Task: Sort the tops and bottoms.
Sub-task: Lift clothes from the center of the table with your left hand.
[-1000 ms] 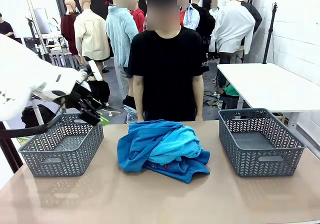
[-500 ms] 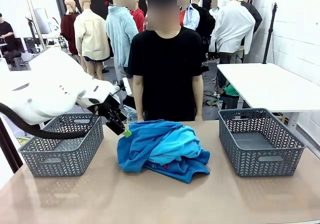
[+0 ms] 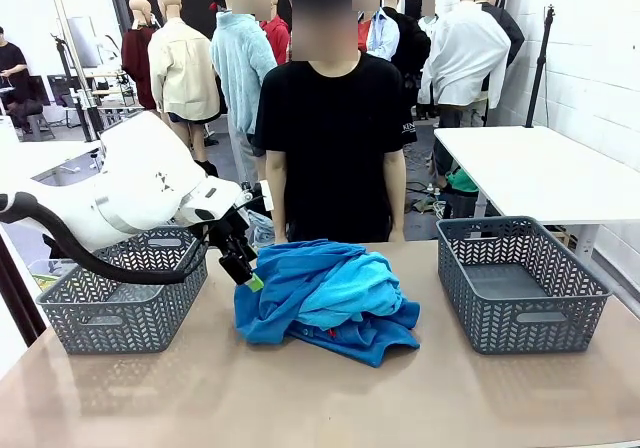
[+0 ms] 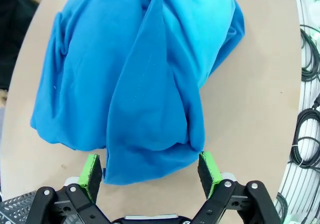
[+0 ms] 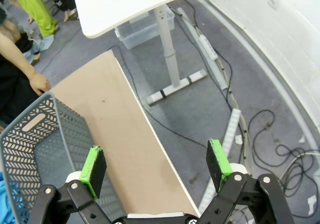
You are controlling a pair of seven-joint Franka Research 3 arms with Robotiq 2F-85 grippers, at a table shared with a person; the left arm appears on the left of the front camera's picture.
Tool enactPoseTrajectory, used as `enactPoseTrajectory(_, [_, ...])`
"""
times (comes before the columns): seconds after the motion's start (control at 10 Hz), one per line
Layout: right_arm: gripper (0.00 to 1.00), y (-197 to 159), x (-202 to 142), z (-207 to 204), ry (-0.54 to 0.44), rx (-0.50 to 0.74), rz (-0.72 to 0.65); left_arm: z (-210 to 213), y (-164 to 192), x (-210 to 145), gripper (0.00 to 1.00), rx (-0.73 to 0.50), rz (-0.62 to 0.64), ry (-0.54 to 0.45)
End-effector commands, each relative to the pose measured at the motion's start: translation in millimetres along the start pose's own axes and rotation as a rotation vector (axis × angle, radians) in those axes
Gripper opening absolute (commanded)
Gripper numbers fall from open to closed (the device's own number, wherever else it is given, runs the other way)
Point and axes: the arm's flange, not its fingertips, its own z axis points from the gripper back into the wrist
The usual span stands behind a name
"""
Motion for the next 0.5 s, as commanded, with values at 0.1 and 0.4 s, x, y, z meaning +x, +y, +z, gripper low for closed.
enactPoseTrajectory(0.1, [1.00, -0.3, -0.6, -0.1, 0.006, 0.004, -0.005, -12.7, 14.1, -6.9, 1.00, -0.030, -0.030, -0.036])
enactPoseTrajectory(0.4, [1.00, -0.3, -0.6, -0.1, 0.006, 0.004, -0.005, -27.1, 22.9, -9.6, 1.00, -0.054, -0.044, -0.058])
